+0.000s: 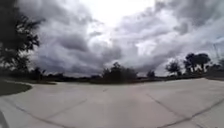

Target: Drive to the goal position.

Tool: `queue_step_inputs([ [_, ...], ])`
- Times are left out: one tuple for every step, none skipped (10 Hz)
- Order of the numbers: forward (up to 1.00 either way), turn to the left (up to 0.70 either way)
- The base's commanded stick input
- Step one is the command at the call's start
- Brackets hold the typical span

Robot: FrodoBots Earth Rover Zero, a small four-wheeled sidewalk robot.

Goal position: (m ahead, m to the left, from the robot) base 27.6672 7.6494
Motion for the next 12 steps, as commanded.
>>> queue_step_inputs([
  [0.85, 0.13],
  [0.85, 0.0],
  [0.85, 0.0],
  [0.85, 0.13],
  [0.85, 0.34],
  [0.85, 0.33],
  [0.85, 0.04],
  [0.85, 0.0],
  [0.85, 0.0],
  [0.85, 0.32],
  [0.85, 0.33],
  [0.85, 0.29],
])
